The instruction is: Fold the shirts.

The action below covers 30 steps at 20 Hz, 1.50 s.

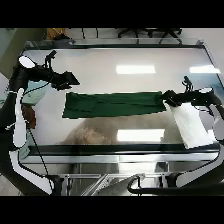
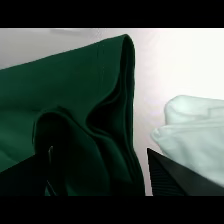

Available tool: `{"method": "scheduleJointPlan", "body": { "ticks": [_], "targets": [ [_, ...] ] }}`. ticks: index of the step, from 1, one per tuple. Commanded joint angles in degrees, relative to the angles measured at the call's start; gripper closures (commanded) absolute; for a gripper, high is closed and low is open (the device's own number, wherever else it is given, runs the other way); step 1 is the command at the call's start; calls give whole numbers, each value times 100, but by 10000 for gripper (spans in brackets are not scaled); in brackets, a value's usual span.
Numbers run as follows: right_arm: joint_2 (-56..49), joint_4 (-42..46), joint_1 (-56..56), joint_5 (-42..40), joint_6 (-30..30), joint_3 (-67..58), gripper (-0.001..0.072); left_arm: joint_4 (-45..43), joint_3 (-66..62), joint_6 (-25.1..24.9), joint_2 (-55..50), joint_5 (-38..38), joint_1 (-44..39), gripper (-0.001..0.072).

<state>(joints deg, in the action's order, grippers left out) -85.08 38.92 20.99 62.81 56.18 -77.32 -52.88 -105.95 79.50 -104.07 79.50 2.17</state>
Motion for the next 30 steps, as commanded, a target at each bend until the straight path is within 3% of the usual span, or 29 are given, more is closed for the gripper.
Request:
{"method": "scheduleJointPlan", "body": {
  "ticks": [1,8,12,13,14,15,16,17,18,22,23,25,26,27,28,30],
  "targets": [
    [13,-122,46,437,-72,-140,12,7,-11,55,0,-7,-24,37],
    [-142,-48,-258,210,-68,-146,12,4,-11,55,0,-111,-96,37],
    [-243,398,-251,68,234,-146,20,0,-11,52,0,-74,-94,37],
    [-256,396,-278,66,234,-146,98,0,-11,50,0,-83,-94,37],
    [-258,400,-302,57,229,-146,330,0,-11,50,0,-94,-96,37],
    [-258,400,-326,24,232,-146,399,4,-11,50,0,-94,-120,37],
    [-256,400,-328,17,232,-146,549,2,-11,50,0,-94,-157,37],
    [-258,400,-332,17,232,-146,643,9,0,50,0,-90,-188,37],
    [-258,396,-337,17,236,-146,696,2,0,48,-4,-66,-264,37],
    [-232,120,-332,57,210,-146,698,2,0,48,-105,-59,-667,38],
    [-173,13,-332,70,149,-149,699,2,0,48,-164,-57,-782,69],
    [20,-151,-328,68,57,-201,699,7,0,48,-350,-61,-1060,429],
    [101,-146,-323,94,57,-256,699,7,0,48,-461,-109,-1220,539],
    [173,-146,-323,199,59,-321,699,9,0,50,-605,-214,-1423,545],
    [227,-149,-323,354,61,-400,699,15,0,50,-761,-348,-1620,676],
    [356,-192,-328,693,79,-555,699,125,-2,70,-1126,-693,-2109,689]
  ]
}}
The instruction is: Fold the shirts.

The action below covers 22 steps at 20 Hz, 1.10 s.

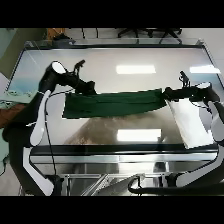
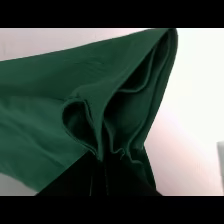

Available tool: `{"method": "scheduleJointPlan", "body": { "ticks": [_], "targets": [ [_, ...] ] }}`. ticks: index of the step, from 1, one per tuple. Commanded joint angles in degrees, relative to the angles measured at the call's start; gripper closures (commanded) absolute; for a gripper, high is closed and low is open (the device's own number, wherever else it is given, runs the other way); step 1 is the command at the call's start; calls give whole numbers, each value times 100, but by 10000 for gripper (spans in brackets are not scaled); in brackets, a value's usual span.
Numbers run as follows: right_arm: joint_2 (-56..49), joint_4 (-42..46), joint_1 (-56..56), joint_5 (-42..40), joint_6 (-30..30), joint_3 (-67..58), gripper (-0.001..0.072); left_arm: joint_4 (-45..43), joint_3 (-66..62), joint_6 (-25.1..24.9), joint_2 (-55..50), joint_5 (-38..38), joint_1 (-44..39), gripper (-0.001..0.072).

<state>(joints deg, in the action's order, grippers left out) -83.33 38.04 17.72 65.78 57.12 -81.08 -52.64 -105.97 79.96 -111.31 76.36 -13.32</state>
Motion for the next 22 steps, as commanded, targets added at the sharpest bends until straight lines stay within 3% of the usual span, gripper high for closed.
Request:
{"method": "scheduleJointPlan", "body": {
  "ticks": [1,5,11,15,17,22],
  "targets": [
    [284,-127,2,531,-13,-260,699,236,0,24,-590,-555,-813,689],
    [822,-127,4,1008,157,-737,699,756,-109,28,-1279,-1325,-1757,689],
    [1432,-125,0,1196,341,-1145,699,780,-1196,155,-1574,-1032,-2098,689],
    [1556,-310,-39,1272,442,-1145,699,872,-1047,-83,-391,-280,-1436,690],
    [1552,-693,-258,1200,431,-1145,699,1357,-868,-339,479,101,-824,689],
    [1327,-935,-2260,-352,323,-1145,699,1967,-846,-396,2234,542,658,689]
  ]
}}
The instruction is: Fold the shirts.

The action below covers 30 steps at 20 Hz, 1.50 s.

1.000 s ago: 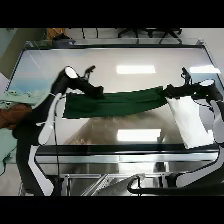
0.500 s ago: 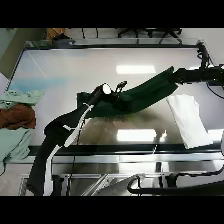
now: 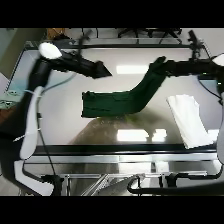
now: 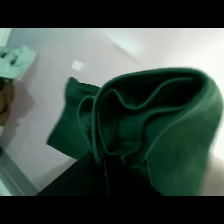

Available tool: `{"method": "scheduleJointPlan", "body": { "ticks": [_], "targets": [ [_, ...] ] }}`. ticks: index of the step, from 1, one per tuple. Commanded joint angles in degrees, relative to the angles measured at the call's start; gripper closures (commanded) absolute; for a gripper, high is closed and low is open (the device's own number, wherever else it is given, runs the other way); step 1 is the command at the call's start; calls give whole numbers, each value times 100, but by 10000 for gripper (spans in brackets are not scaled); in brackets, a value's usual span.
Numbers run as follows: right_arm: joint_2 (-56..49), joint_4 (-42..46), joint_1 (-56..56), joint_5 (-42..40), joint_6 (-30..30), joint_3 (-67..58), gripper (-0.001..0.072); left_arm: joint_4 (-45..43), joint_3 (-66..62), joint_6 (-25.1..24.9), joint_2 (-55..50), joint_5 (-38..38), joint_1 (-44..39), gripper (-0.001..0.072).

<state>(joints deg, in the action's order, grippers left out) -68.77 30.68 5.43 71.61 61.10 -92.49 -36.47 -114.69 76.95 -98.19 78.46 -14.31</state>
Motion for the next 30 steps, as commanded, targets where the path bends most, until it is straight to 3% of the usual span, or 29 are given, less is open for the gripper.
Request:
{"method": "scheduleJointPlan", "body": {
  "ticks": [1,5,6,7,9,11,14,16,18,21,22,23,25,30],
  "targets": [
    [-264,-251,-1541,-1373,-184,-4,699,352,26,-94,1202,365,1010,689],
    [-1373,-291,-3646,-3628,-774,-4,692,345,28,-151,1971,380,1716,689],
    [-1779,-291,-4153,-4341,-1051,-4,601,341,28,-243,2094,422,1812,689],
    [-2135,-291,-4555,-5003,-1287,-7,414,343,28,-319,2201,479,1871,689],
    [-2509,-282,-5031,-5744,-1556,-13,376,319,28,-424,2308,564,1886,690],
    [-2350,46,-4968,-5587,-1895,-13,373,304,28,-511,2328,605,1888,689],
    [-1683,463,-4192,-4463,-1681,-11,372,306,28,-509,2280,640,1886,689],
    [-1217,769,-3368,-3550,-1047,-11,371,319,28,-498,2258,706,1886,689],
    [-870,1370,-2376,-2629,-170,-11,310,315,28,-492,2258,713,1886,689],
    [-837,2124,-953,-1215,885,-4,302,317,28,-442,2258,734,1886,689],
    [-970,2098,-568,-776,1038,2,221,315,28,-442,2258,758,1886,689],
    [-1147,2070,-308,-413,1078,2,185,310,28,-442,2258,763,1886,689],
    [-1537,2009,-120,15,1073,2,182,317,28,-437,2258,763,1886,689],
    [-2398,988,-439,52,616,2,181,308,28,-385,2258,761,1888,689]
  ]
}}
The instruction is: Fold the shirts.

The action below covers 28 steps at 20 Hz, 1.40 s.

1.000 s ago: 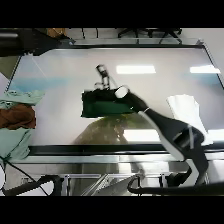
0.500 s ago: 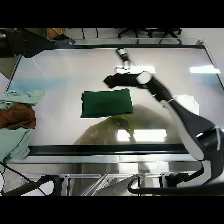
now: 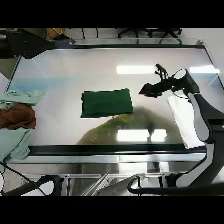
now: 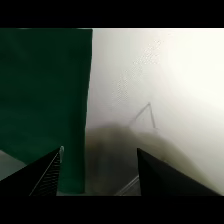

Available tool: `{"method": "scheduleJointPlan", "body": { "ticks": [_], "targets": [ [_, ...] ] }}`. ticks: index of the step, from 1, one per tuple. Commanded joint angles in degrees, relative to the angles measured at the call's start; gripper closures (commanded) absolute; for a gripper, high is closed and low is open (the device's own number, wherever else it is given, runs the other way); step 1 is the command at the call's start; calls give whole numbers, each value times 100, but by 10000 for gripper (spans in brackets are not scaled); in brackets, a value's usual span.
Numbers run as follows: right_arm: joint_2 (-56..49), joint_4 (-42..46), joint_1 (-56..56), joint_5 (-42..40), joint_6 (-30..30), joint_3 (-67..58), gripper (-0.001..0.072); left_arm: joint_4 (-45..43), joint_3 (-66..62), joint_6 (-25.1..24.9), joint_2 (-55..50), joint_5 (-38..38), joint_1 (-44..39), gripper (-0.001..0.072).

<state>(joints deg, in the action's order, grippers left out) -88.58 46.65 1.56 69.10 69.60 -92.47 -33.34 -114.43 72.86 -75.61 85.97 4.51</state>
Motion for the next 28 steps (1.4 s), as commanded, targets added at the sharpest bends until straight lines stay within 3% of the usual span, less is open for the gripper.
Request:
{"method": "scheduleJointPlan", "body": {
  "ticks": [1,8,9,11,12,16,19,28],
  "targets": [
    [-544,-826,-160,227,-350,0,181,-4,2,24,0,13,7,689],
    [-1019,-1141,-811,-164,-627,-2,190,-7,2,24,0,26,4,689],
    [-1019,-1165,-861,-262,-664,-2,278,-9,2,24,0,26,7,689],
    [-1003,-1515,-876,-282,-903,-26,599,-9,2,22,0,26,4,689],
    [-951,-1720,-866,-256,-988,-63,696,-9,2,24,0,28,7,689],
    [-350,-2002,-573,-190,-942,-544,697,-9,2,24,0,111,4,689],
    [376,-1993,-96,-155,-579,-807,697,-7,2,26,0,258,4,690],
    [1985,-1958,2765,181,831,-809,697,-7,2,22,-2,275,4,689]
  ]
}}
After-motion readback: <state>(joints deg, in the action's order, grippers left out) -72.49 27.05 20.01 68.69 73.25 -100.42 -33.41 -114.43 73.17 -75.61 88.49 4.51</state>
